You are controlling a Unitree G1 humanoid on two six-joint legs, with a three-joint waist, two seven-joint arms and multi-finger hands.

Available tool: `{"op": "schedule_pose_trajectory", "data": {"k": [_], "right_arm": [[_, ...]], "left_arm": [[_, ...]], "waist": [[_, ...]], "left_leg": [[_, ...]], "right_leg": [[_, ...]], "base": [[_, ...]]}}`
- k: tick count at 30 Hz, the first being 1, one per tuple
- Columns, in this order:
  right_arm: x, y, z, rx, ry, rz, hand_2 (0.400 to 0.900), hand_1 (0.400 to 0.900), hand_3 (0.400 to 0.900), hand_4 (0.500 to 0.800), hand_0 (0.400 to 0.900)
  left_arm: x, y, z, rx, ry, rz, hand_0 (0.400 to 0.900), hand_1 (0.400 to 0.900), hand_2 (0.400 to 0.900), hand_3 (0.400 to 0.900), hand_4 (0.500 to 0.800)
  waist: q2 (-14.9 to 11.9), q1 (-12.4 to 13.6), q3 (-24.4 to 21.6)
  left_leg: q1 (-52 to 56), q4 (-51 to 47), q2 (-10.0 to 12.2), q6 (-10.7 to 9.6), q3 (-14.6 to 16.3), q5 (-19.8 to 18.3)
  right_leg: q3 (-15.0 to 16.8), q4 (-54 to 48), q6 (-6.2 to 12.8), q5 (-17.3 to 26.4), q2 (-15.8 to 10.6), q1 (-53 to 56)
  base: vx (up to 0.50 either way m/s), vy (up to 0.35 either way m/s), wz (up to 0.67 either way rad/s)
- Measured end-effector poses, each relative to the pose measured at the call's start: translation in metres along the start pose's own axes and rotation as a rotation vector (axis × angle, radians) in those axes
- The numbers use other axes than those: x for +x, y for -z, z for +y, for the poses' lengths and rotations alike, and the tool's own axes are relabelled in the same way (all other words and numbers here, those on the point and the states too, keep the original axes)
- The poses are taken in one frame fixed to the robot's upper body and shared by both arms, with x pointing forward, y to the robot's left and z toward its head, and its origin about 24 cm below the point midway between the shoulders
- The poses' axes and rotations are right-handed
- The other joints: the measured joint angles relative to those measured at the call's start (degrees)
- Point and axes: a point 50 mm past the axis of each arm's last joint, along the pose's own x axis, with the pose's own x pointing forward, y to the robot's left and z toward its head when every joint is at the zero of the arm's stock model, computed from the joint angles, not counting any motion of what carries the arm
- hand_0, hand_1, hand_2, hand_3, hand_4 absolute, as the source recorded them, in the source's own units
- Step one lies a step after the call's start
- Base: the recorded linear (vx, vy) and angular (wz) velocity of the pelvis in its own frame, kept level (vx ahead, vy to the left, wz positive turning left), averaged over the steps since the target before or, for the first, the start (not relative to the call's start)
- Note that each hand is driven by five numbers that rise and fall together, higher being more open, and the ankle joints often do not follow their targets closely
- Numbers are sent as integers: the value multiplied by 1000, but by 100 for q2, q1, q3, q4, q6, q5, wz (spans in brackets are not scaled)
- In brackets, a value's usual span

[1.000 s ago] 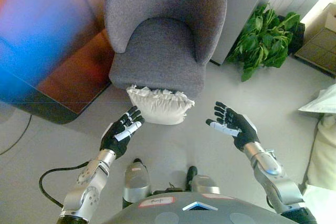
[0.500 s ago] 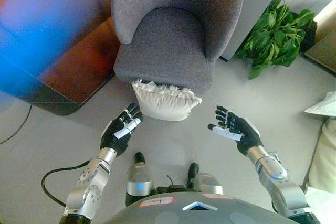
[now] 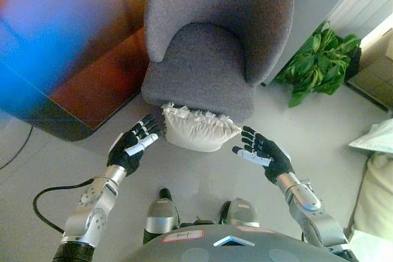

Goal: Pick up the pillow and put it on the sofa.

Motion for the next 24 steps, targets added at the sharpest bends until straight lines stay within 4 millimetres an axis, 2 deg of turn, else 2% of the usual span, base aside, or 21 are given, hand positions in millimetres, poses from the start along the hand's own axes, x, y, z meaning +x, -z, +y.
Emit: {"op": "schedule_pose_trajectory", "data": {"k": [2,4,5,6,7,8,9,10,12,14,16,20,22,24], "right_arm": [[-1,1,-1,-2,1,3,900,900,900,800,900],[-2,3,-1,-2,2,8,900,900,900,800,900],[-3,4,-1,-6,2,11,900,900,900,800,900],[-4,6,0,-10,3,18,900,900,900,800,900],[-6,9,2,-2,2,29,900,900,900,800,900],[-8,15,3,3,2,53,900,900,900,800,900],[-6,18,0,-9,9,68,900,900,900,800,900],[-4,18,-6,-41,24,76,900,900,900,800,900],[-6,15,-23,-110,59,96,900,900,900,800,900],[-11,12,-38,-165,82,108,900,900,900,800,900],[-13,9,-46,-242,96,111,900,900,900,800,900],[-14,9,-46,-355,110,113,900,900,900,800,900],[-10,-1,-48,-444,139,69,900,900,900,800,900],[1,-20,-52,-614,173,2,900,900,900,800,900]], "left_arm": [[-2,5,-1,-2,4,21,900,900,900,900,800],[-3,11,-4,-3,9,49,900,900,900,900,800],[-3,13,-5,-3,11,56,900,900,900,900,800],[-3,13,-5,1,11,60,900,900,900,900,800],[-4,10,-3,24,14,64,900,900,900,900,800],[-7,11,0,40,7,78,900,900,900,900,800],[-6,11,0,39,2,78,900,900,900,900,800],[-4,14,-3,23,4,82,900,900,900,900,800],[-4,24,-14,-43,21,96,900,900,900,900,800],[-8,31,-19,-77,36,112,900,900,900,900,800],[-11,32,-18,-75,36,120,900,900,900,900,800],[-12,25,-11,-51,30,117,900,900,900,900,800],[-10,19,-7,-29,32,112,900,900,900,900,800],[-6,12,-6,-5,41,93,900,900,900,900,800]], "waist": [[-1,-83,-23],[-3,-136,-68],[-46,-143,-92],[-142,-162,-144],[-286,-155,-182],[-419,-86,-250],[-403,-118,-308],[-307,-135,-278],[14,-159,-208],[114,-262,-183],[115,-304,-150],[-42,-374,28],[-20,-389,133],[58,-383,366]], "left_leg": [[31,-87,8,-79,-102,32],[97,-169,30,-203,-166,90],[97,-197,60,-330,-229,111],[95,-195,81,-461,-291,131],[66,-179,98,-640,-382,146],[77,-165,192,-822,-459,145],[-17,-45,374,-972,-498,103],[-115,44,575,-1061,-663,105],[-114,83,941,-982,-792,151],[-132,89,1078,-966,-781,166],[-157,94,1084,-1003,-784,167],[-416,102,1001,-1159,-942,240],[-654,192,987,-1217,-1027,299],[-1014,398,986,-1246,-1114,324]], "right_leg": [[32,-587,304,189,-324,78],[123,-1512,589,442,-521,197],[150,-1826,581,611,-632,192],[179,-1961,479,772,-634,216],[319,-1803,110,1251,-599,234],[232,-1646,370,1113,-555,269],[228,-1679,598,724,-403,340],[174,-1692,681,434,-230,420],[144,-1673,550,343,165,435],[124,-1689,518,270,306,535],[128,-1688,507,235,316,530],[151,-1667,545,208,275,418],[152,-1612,565,213,254,219],[158,-1417,577,221,220,-70]], "base": [[269,-320,24],[225,-283,30],[198,-215,32],[243,-234,45],[267,-260,47],[259,-244,45],[224,-183,32],[211,-140,27],[151,-110,25],[73,-123,29],[12,-74,26],[-66,-80,31],[-192,-89,26],[-257,-86,25]]}}
